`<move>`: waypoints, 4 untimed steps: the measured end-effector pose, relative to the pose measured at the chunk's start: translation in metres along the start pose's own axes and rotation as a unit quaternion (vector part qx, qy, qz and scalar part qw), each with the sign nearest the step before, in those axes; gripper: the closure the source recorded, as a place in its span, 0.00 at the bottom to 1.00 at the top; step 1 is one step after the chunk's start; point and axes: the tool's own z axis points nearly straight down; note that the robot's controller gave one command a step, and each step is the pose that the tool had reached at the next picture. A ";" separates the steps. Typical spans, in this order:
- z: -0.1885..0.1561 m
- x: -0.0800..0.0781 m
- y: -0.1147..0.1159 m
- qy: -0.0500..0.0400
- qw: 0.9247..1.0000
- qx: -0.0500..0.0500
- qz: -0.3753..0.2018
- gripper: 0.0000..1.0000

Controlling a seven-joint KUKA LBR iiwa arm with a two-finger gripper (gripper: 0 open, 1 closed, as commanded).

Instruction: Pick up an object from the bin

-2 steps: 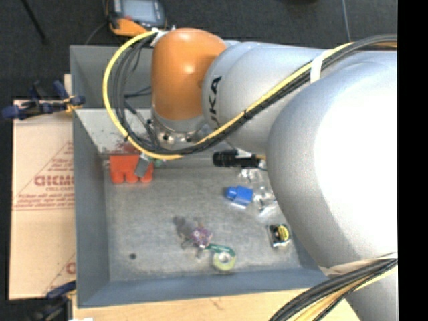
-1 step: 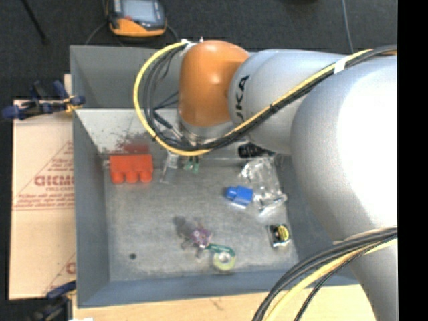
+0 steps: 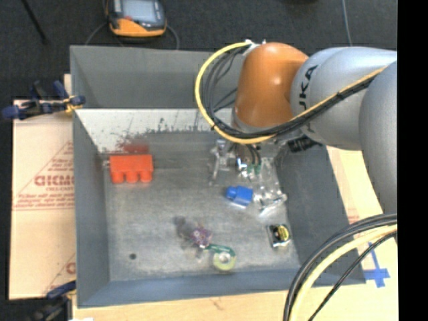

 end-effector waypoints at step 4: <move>-0.119 0.131 0.022 -0.005 0.982 -0.002 -0.187 1.00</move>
Offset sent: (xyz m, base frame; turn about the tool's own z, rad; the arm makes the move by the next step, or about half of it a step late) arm 0.0200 0.0133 0.1396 -0.1601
